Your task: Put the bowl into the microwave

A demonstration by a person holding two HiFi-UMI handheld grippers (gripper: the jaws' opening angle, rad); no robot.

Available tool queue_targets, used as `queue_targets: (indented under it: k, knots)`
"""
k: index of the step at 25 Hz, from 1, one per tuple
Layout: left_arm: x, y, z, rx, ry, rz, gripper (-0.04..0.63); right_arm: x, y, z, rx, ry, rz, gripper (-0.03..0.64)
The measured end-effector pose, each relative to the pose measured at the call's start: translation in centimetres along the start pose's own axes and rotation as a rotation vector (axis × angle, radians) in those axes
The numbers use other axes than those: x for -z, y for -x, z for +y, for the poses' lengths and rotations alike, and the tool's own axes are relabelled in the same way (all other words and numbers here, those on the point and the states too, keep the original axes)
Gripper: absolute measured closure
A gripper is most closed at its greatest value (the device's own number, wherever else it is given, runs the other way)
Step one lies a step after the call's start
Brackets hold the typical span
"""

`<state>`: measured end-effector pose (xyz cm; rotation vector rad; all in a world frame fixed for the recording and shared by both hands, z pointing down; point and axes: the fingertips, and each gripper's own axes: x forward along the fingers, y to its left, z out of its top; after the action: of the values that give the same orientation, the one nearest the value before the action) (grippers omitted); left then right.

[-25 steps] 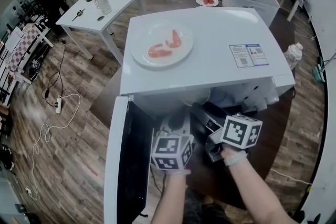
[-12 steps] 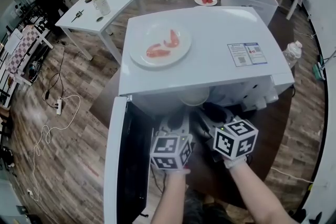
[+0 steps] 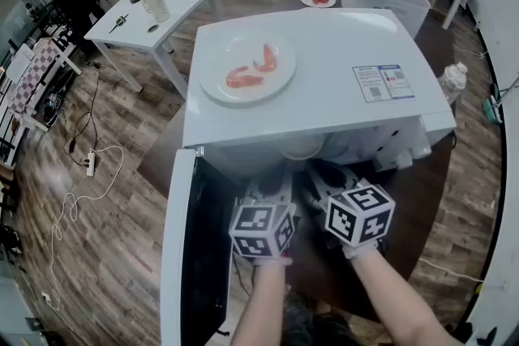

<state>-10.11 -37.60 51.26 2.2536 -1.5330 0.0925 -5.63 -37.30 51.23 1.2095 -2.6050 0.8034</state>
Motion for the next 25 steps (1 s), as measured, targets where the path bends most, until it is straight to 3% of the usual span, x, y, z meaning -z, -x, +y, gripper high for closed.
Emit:
queue_targets:
  k: [25]
  knots:
    - [-0.9, -2.3, 0.3, -0.013, -0.105, 0.054, 0.584, -1.3, -1.9, -2.0, 0.062, -0.027, -0.02, 0.611]
